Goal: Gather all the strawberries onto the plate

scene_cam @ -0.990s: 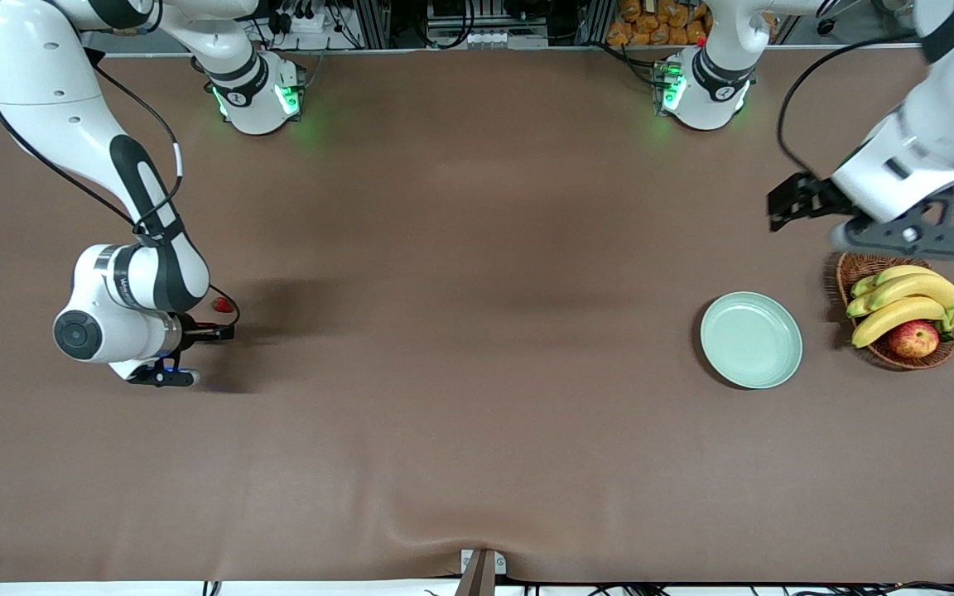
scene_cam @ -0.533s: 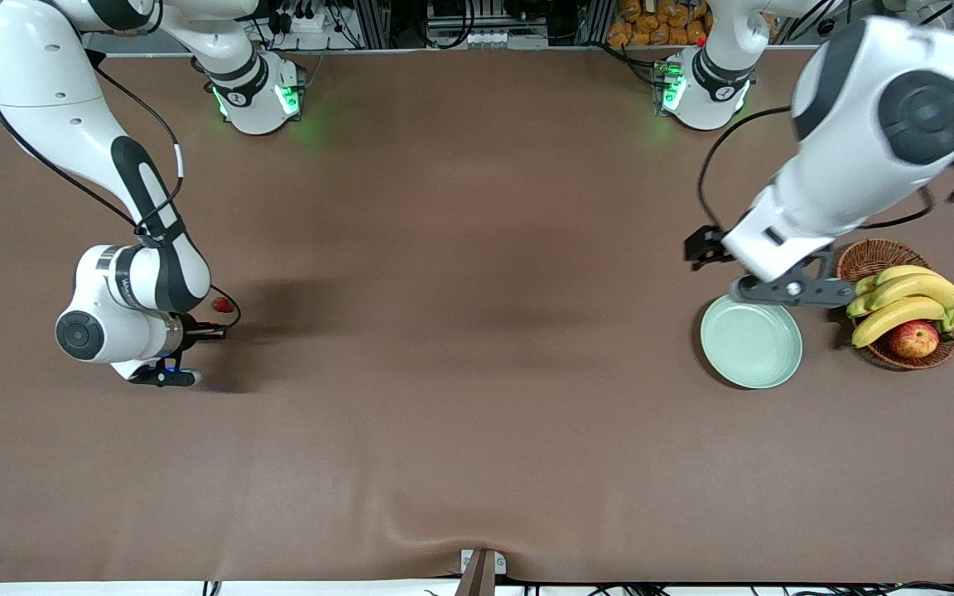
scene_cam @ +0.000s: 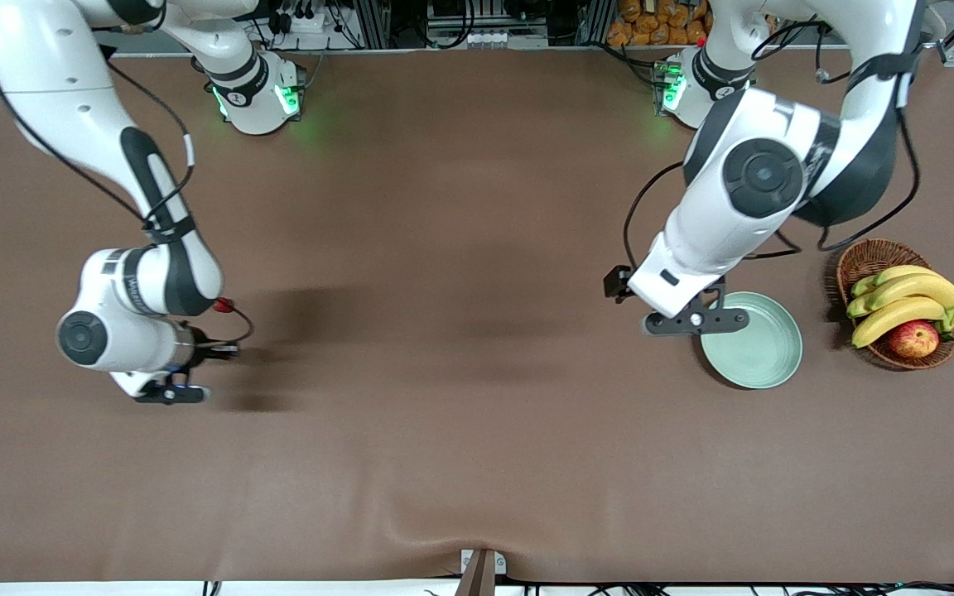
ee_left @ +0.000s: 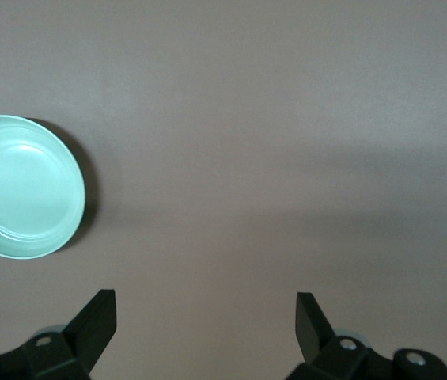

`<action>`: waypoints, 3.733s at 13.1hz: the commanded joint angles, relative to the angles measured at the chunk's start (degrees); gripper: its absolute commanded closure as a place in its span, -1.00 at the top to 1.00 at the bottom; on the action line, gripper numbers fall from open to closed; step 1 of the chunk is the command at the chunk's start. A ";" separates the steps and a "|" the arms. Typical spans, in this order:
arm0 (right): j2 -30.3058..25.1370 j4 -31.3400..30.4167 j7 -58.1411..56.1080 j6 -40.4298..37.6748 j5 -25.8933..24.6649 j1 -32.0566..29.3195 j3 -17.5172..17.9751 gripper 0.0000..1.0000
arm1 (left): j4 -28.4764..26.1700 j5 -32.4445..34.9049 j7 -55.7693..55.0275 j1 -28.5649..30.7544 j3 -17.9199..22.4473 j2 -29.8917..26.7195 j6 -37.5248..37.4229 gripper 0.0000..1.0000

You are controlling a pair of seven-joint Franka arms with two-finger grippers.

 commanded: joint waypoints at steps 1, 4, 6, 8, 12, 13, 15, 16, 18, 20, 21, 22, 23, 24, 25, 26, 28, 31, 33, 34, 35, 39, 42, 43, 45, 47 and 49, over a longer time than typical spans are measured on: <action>-0.39 0.76 3.18 -0.14 14.50 10.11 -0.40 -0.99 | 1.37 -2.31 -4.08 -1.51 0.27 1.83 0.74 1.00; 1.45 1.12 3.27 0.04 29.98 20.40 -0.40 -0.97 | 1.20 -2.59 -5.42 -1.51 0.27 2.19 1.00 1.00; 2.85 1.47 3.10 0.04 41.32 25.42 -0.49 -0.90 | 0.50 -2.67 -5.51 -1.16 0.27 2.19 0.83 1.00; 4.78 2.78 3.09 1.52 44.97 29.99 -0.49 -0.85 | -1.07 -2.67 -5.68 -0.99 0.36 2.11 0.48 1.00; 7.96 4.80 4.14 8.91 45.24 35.19 -0.49 -0.72 | -7.65 -1.97 -5.60 0.16 0.44 0.53 1.96 1.00; 8.13 4.98 4.76 9.35 45.15 35.28 -0.49 -0.32 | -10.11 -2.06 -5.68 0.51 0.44 0.00 3.97 1.00; 8.05 4.90 4.59 9.27 44.89 34.68 -0.49 0.70 | -16.17 -2.06 -6.56 0.86 0.44 -1.40 9.67 1.00; 7.96 4.90 4.15 9.18 44.71 34.41 -0.58 0.93 | -18.64 -2.06 -8.48 0.60 0.44 -2.02 12.66 1.00; 7.61 4.90 4.32 8.83 44.54 33.79 -0.76 0.94 | -19.81 -2.32 -12.70 0.16 0.27 -1.68 14.54 1.00; 6.65 4.63 4.59 8.40 44.54 32.39 -0.84 0.94 | -19.72 -2.41 -16.74 -0.89 0.27 -0.54 15.50 1.00; 5.95 4.28 4.59 8.04 44.36 31.17 -1.02 0.95 | -19.72 -2.58 -19.11 -1.85 0.27 -0.10 16.03 1.00; 5.16 3.24 4.50 7.34 44.36 29.68 -1.19 0.95 | -19.28 -2.59 -22.00 -2.91 0.27 0.86 16.82 1.00; 4.36 2.18 4.07 6.47 44.01 28.09 -2.59 1.00 | -19.02 -2.76 -24.82 -4.22 0.27 1.74 18.13 1.00; 4.27 1.82 3.63 5.41 42.44 26.60 -4.17 1.00 | -18.41 -3.02 -27.46 -5.54 0.27 2.62 20.06 1.00; 4.09 1.73 2.40 3.66 39.21 24.06 -5.14 1.00 | -16.75 -3.02 -30.96 -7.12 0.27 4.46 21.03 1.00; 3.48 1.65 2.04 0.69 35.78 21.25 -5.67 1.00 | -13.69 -2.94 -35.35 -9.40 0.27 6.91 21.65 1.00; 1.99 1.99 1.60 -7.13 26.48 15.71 -8.04 1.00 | -7.01 -2.41 -41.17 -12.66 0.36 12.45 21.75 1.00; 1.02 2.26 -2.07 -12.69 12.23 8.41 -7.96 1.00 | -2.76 -2.15 -41.81 -15.39 0.44 17.82 22.53 0.70; 0.93 2.35 -7.42 -16.73 6.94 5.42 -8.05 1.00 | -2.41 -0.66 -41.55 -16.71 0.44 20.11 28.31 0.52; 0.76 2.26 -11.02 -18.22 5.27 3.92 -8.05 1.00 | -2.41 -0.13 -41.02 -17.24 0.44 20.99 30.43 0.53; 1.01 1.91 -14.62 -19.37 4.29 2.86 -8.14 1.00 | -2.41 0.22 -40.58 -17.59 0.44 21.61 31.58 0.63; 1.54 0.06 -18.61 -19.47 2.10 -0.39 -9.01 1.00 | -2.93 5.93 -40.23 -18.65 0.36 23.20 31.94 0.64; 2.60 -0.11 -18.17 -19.12 -1.78 -0.49 -9.02 1.00 | -2.58 6.03 -40.23 -18.74 0.36 24.69 31.94 0.47; 2.77 -0.46 -18.17 -18.86 -1.78 -0.66 -9.02 1.00 | -2.67 6.03 -40.14 -18.74 0.36 24.69 31.94 0.35; 3.39 -0.55 -18.17 -18.42 -1.78 -0.66 -9.10 0.81 | -2.84 6.03 -40.31 -19.00 0.27 24.87 31.94 0.33; 4.09 -0.55 -18.26 -18.06 -1.78 -0.66 -9.02 0.65 | -2.76 5.94 -40.49 -19.35 0.27 25.13 31.94 0.26; 4.27 -0.64 -18.44 -18.15 -1.78 -0.66 -9.02 0.29 | -2.84 5.77 -40.58 -19.79 0.27 25.22 31.94 0.19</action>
